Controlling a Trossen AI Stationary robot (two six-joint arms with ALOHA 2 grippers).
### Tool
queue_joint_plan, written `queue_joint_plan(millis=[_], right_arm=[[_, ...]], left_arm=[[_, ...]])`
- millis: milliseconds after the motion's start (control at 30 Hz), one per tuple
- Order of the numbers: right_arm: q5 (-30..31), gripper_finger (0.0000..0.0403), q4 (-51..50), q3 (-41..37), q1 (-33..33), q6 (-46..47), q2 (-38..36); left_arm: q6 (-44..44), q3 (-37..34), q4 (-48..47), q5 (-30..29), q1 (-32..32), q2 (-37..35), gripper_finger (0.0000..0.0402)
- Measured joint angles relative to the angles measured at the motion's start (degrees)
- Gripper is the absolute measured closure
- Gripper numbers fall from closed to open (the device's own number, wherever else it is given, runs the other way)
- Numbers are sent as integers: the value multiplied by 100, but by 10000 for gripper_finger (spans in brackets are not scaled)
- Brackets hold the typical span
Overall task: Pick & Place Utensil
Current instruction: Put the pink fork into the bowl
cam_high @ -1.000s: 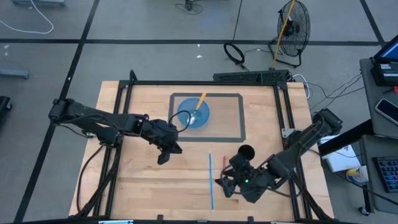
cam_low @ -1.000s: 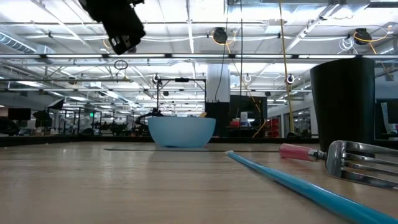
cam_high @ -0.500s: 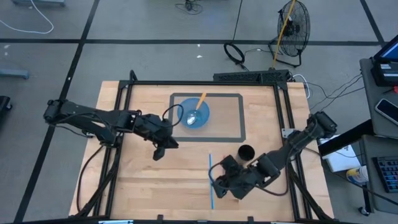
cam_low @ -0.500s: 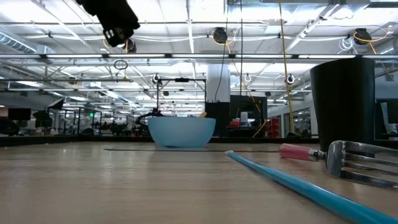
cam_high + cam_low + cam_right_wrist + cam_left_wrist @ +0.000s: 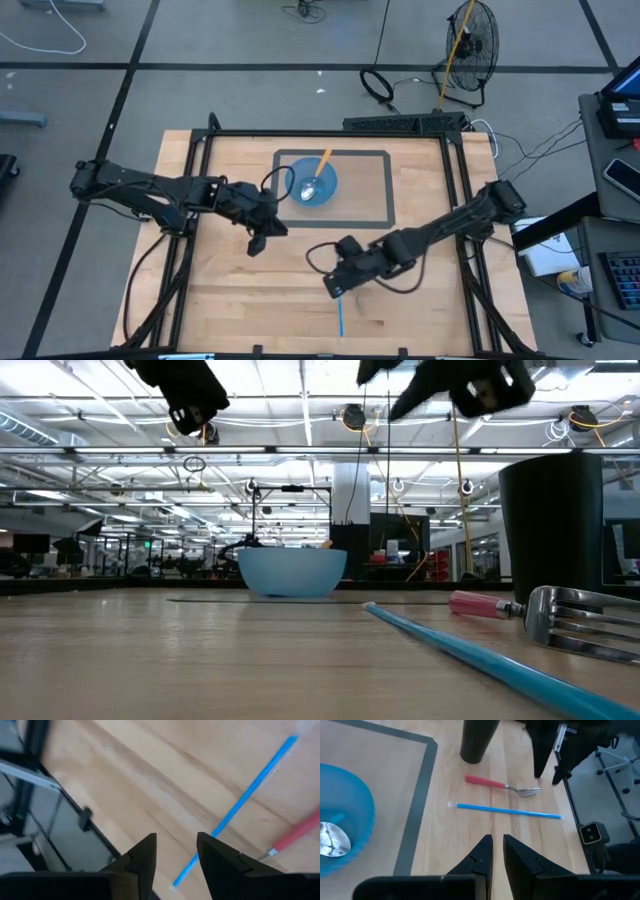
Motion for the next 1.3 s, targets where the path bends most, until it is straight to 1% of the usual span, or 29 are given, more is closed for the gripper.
queue_joint_plan(millis=[100, 300, 367, 467, 533, 633, 767, 933, 1000, 1167, 1300], right_arm=[[-142, 269, -165, -6, -54, 63, 82], [-162, 269, -986, -6, -129, 372, 74], [-195, 269, -985, -6, -183, 281, 146], [-405, 269, -949, -8, -220, 136, 273], [-476, 269, -943, -8, -221, 172, 358], [-434, 269, -968, -7, -128, 560, 445], [-158, 270, -958, -5, 94, 1097, 414], [134, 284, -981, -6, 391, 1837, 428], [157, 293, -944, -6, 481, 2084, 466], [133, 318, -828, -13, 647, 2464, 709], [96, 334, -544, -8, 700, 2525, 879]], left_arm=[[9, 0, -59, -1, 40, 0, 357], [55, 0, -72, 0, 108, 0, 357], [57, 0, -70, -36, 149, 0, 357], [55, 0, -68, -53, 211, 0, 357], [53, 0, -75, -55, 222, 0, 357], [32, 0, -93, -52, 226, 2, 357], [19, 0, -138, -53, 226, 2, 357], [59, 0, -134, -146, 228, 2, 357], [110, 0, -131, -150, 241, 2, 357], [155, 0, -131, -153, 248, 2, 357], [162, 0, -144, -153, 248, 2, 357]])
